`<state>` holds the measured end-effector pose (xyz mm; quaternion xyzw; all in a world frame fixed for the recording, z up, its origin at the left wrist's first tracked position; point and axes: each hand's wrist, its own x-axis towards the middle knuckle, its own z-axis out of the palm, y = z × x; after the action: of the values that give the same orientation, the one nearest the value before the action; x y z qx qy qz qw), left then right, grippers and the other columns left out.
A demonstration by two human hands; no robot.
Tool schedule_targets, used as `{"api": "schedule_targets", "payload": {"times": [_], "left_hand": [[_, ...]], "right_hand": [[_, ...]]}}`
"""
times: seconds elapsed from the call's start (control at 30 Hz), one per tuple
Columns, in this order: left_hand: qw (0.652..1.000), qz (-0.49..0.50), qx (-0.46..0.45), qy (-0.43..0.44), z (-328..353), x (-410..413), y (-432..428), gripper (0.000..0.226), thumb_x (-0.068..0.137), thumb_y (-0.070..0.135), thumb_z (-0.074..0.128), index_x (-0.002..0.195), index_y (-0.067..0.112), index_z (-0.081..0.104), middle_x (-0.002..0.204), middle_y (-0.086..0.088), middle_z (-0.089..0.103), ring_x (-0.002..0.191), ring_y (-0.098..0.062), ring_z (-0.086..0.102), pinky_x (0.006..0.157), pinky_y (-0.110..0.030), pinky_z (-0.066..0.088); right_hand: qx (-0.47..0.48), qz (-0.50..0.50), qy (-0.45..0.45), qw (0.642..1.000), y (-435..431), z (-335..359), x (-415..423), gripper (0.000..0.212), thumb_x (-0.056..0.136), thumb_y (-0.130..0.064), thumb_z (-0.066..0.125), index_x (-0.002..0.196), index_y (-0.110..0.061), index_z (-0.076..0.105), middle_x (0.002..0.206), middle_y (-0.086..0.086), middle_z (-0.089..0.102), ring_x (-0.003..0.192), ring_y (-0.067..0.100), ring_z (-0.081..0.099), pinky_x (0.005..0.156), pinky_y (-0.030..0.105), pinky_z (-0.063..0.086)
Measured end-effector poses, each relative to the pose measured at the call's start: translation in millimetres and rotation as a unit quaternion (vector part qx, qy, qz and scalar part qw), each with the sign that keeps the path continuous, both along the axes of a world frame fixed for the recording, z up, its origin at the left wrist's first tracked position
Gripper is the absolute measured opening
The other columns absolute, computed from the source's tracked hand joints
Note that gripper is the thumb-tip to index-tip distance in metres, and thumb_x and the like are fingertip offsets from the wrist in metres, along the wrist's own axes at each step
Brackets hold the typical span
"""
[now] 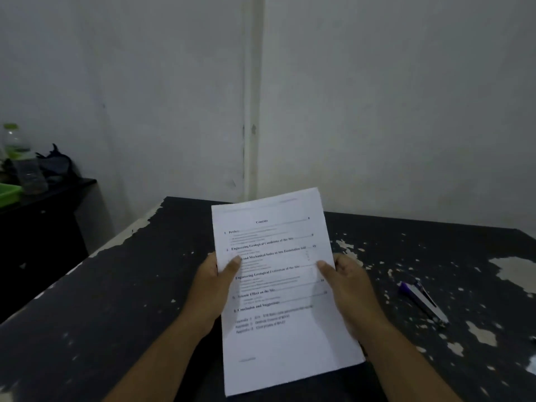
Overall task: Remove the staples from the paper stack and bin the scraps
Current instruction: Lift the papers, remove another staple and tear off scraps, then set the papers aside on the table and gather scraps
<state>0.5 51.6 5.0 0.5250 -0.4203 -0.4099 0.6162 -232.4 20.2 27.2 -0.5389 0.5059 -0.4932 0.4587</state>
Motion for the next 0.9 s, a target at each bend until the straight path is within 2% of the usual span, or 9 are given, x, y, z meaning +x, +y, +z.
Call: {"api": "schedule_targets", "payload": {"times": [0.07,0.17,0.3,0.4,0.47,0.6,0.73,0.8,0.9], "left_hand": [[0.998,-0.039,0.019,0.046,3.0,4.6,3.9,0.021,0.096,0.028,0.064,0.117,0.025,0.068,0.109,0.008,0.076,0.099,-0.014,0.073,0.08,-0.03,0.059],[0.997,-0.059,0.04,0.002,-0.1,15.0,11.5,0.022,0.095,0.033,0.065,0.116,0.03,0.07,0.109,0.008,0.076,0.098,-0.012,0.073,0.084,-0.033,0.056],[0.998,0.033,-0.008,-0.055,-3.9,28.0,14.9,0.019,0.1,0.029,0.056,0.115,0.034,0.066,0.107,0.02,0.074,0.095,0.002,0.069,0.077,-0.019,0.051],[0.992,0.097,-0.033,-0.07,-1.8,42.1,14.2,0.016,0.101,0.026,0.054,0.109,0.036,0.064,0.101,0.022,0.074,0.09,0.005,0.068,0.065,-0.008,0.051],[0.988,0.129,-0.036,-0.08,0.3,55.9,10.1,0.014,0.102,0.027,0.053,0.105,0.037,0.063,0.099,0.017,0.074,0.087,0.001,0.069,0.064,-0.012,0.052],[0.968,0.179,-0.025,-0.176,3.6,91.9,-8.7,0.014,0.103,0.027,0.049,0.102,0.023,0.063,0.094,0.01,0.07,0.083,-0.008,0.067,0.064,-0.022,0.049],[0.932,0.224,0.007,-0.285,-0.3,130.1,-35.2,0.024,0.104,0.027,0.046,0.093,0.011,0.06,0.083,0.007,0.064,0.072,-0.007,0.058,0.055,-0.02,0.038],[0.917,0.24,0.035,-0.317,-6.9,145.2,-48.0,0.029,0.104,0.027,0.046,0.089,0.005,0.057,0.079,-0.002,0.062,0.068,-0.014,0.056,0.053,-0.023,0.038],[0.89,0.24,0.095,-0.377,-15.0,162.4,-63.4,0.035,0.103,0.032,0.047,0.081,0.006,0.054,0.074,-0.004,0.059,0.067,-0.022,0.058,0.054,-0.032,0.041]], "right_hand": [[0.005,-0.01,-0.024,1.0,-6.7,9.1,9.1,0.011,0.098,-0.02,0.06,0.099,-0.019,0.07,0.092,-0.007,0.077,0.081,0.014,0.073,0.064,0.028,0.057],[0.009,-0.036,-0.063,0.997,-19.4,21.5,25.0,0.01,0.097,-0.021,0.061,0.1,-0.017,0.071,0.092,-0.004,0.077,0.084,0.017,0.071,0.065,0.029,0.054],[0.013,-0.016,-0.08,0.997,-30.7,31.6,46.9,0.008,0.097,-0.019,0.062,0.099,-0.017,0.069,0.095,0.0,0.076,0.089,0.022,0.071,0.076,0.039,0.058],[0.017,0.042,-0.023,0.999,-25.4,19.4,61.3,0.013,0.098,-0.023,0.06,0.109,-0.021,0.066,0.105,-0.002,0.074,0.093,0.021,0.069,0.077,0.04,0.057],[0.02,0.086,0.033,0.996,-16.1,5.3,72.7,0.018,0.1,-0.026,0.055,0.116,-0.026,0.062,0.105,-0.002,0.073,0.089,0.018,0.069,0.072,0.039,0.058],[0.033,0.122,0.087,0.988,-10.1,-15.1,105.8,0.019,0.104,-0.032,0.04,0.113,-0.024,0.055,0.077,0.01,0.067,0.044,0.011,0.057,0.04,0.026,0.044],[-0.017,0.072,0.148,0.986,-22.9,-22.0,143.5,0.026,0.105,-0.03,0.037,0.101,-0.014,0.058,0.091,-0.002,0.062,0.075,0.008,0.059,0.055,0.02,0.044],[-0.035,0.077,0.157,0.984,-29.0,-24.0,160.1,0.024,0.105,-0.028,0.038,0.098,-0.015,0.057,0.091,-0.008,0.061,0.078,0.003,0.057,0.052,0.012,0.04],[-0.058,0.064,0.268,0.959,-36.4,-32.4,179.8,0.023,0.103,-0.034,0.039,0.093,-0.018,0.053,0.089,-0.006,0.062,0.072,0.006,0.057,0.056,0.022,0.041]]}}
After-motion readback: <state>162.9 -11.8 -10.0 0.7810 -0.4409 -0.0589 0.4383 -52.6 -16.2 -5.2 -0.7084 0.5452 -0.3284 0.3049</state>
